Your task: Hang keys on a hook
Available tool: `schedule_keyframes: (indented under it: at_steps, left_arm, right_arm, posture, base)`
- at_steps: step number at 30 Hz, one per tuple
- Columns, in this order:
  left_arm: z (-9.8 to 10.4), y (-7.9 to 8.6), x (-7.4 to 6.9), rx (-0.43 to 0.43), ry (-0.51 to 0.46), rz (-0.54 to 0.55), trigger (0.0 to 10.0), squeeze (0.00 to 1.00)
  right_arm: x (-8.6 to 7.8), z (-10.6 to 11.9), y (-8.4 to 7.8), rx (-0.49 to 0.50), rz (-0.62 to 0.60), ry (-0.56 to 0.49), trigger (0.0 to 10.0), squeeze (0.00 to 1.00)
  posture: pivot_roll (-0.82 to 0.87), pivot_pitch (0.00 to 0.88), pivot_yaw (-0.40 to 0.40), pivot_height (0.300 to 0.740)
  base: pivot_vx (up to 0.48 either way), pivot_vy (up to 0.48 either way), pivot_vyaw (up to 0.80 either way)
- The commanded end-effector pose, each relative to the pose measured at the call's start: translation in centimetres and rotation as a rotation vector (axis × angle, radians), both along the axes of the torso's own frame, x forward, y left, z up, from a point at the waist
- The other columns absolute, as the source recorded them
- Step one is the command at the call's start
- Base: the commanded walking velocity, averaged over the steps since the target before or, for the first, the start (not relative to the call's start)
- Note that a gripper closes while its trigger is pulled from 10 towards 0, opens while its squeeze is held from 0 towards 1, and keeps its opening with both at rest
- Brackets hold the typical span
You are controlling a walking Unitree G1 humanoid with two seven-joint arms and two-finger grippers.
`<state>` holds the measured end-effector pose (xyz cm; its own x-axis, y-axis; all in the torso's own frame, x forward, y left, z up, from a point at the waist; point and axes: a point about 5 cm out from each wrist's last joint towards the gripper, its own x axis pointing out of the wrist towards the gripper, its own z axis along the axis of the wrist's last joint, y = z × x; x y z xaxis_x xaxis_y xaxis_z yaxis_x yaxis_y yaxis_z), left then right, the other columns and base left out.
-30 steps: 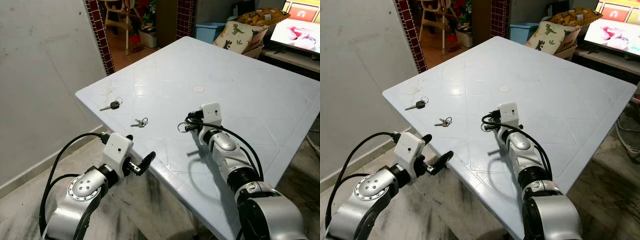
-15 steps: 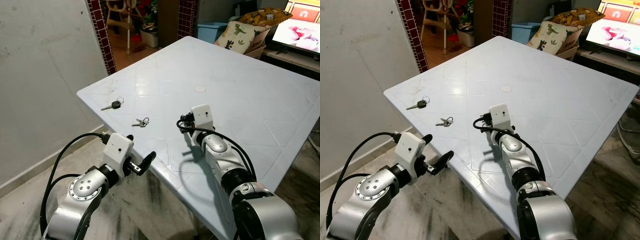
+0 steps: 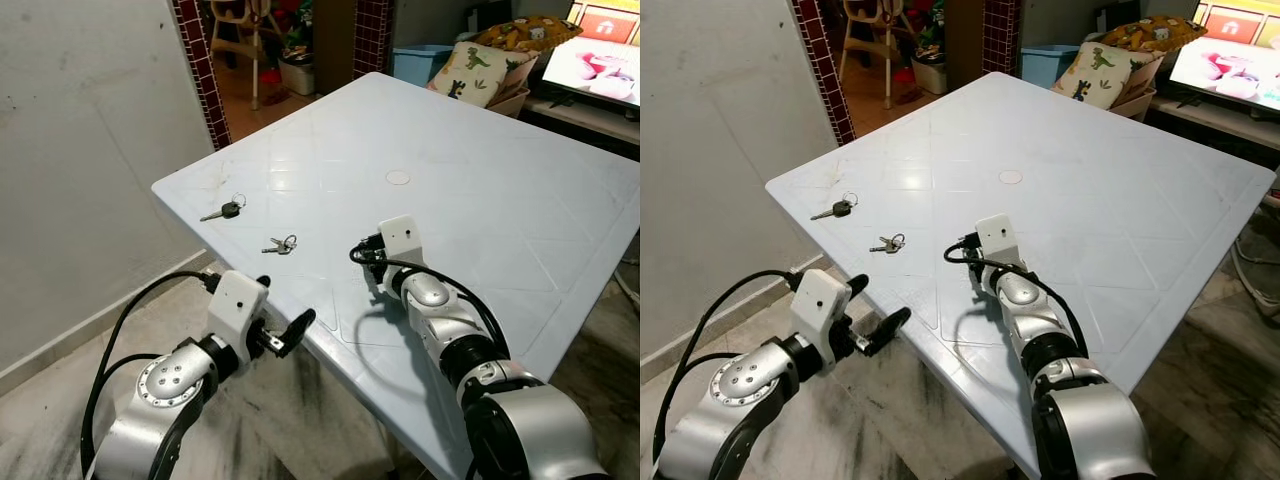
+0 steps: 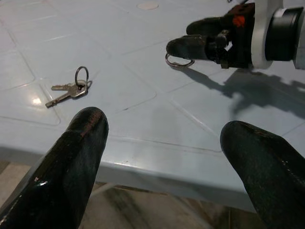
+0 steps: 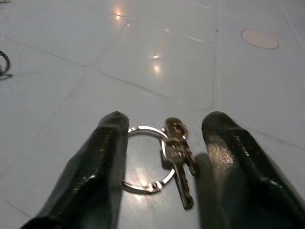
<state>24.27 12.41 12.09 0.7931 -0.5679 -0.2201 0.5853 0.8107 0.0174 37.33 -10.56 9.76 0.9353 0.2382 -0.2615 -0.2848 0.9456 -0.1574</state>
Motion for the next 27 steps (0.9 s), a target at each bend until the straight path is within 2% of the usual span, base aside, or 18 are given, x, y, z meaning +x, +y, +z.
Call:
schedule_keyframes:
  at_steps: [1,7,9,10,11,21,27]
  left_arm:
    - [0.5,0.1,-0.2,0.008,-0.015,-0.007,10.0,0.0]
    - [0.5,0.1,-0.3,0.011,-0.012,-0.01,10.0,0.0]
    - [0.5,0.1,-0.4,0.012,-0.012,-0.011,10.0,0.0]
    - [0.5,0.1,-0.4,0.012,-0.011,-0.011,10.0,0.0]
    - [0.5,0.1,-0.4,0.012,-0.011,-0.011,10.0,0.0]
    - [0.5,0.1,-0.6,0.011,-0.007,-0.01,10.0,0.0]
    - [0.5,0.1,-0.7,0.012,-0.004,-0.011,10.0,0.0]
  right_arm:
    - [0.1,0.1,0.4,-0.013,0.003,0.016,10.0,1.0]
    - [0.2,-0.1,0.5,-0.059,-0.029,0.043,10.0,1.0]
    - [0.2,0.0,0.6,-0.071,-0.031,0.044,10.0,0.88]
    - [0.3,0.0,0.7,-0.081,-0.035,0.043,10.0,0.65]
    - [0.3,0.1,0.6,-0.086,-0.046,0.043,10.0,0.0]
    - [0.4,0.0,0.1,-0.058,-0.096,0.06,10.0,0.0]
    - [0.5,-0.1,-1.3,-0.101,-0.157,0.061,10.0,0.0]
  posture:
    - [0.16,0.02,0.042,0.74]
    - [0.17,0.022,0.041,0.74]
    - [0.18,0.024,0.041,0.74]
    - [0.18,0.024,0.041,0.74]
    - [0.18,0.024,0.041,0.74]
    - [0.18,0.028,0.04,0.74]
    - [0.18,0.031,0.042,0.74]
  base:
    - [0.0,0.0,0.0]
    - [0.0,0.0,0.0]
    - [0.0,0.0,0.0]
    - [0.0,0.0,0.0]
    - [0.0,0.0,0.0]
    - [0.0,0.0,0.0]
    - [0.0,0.0,0.0]
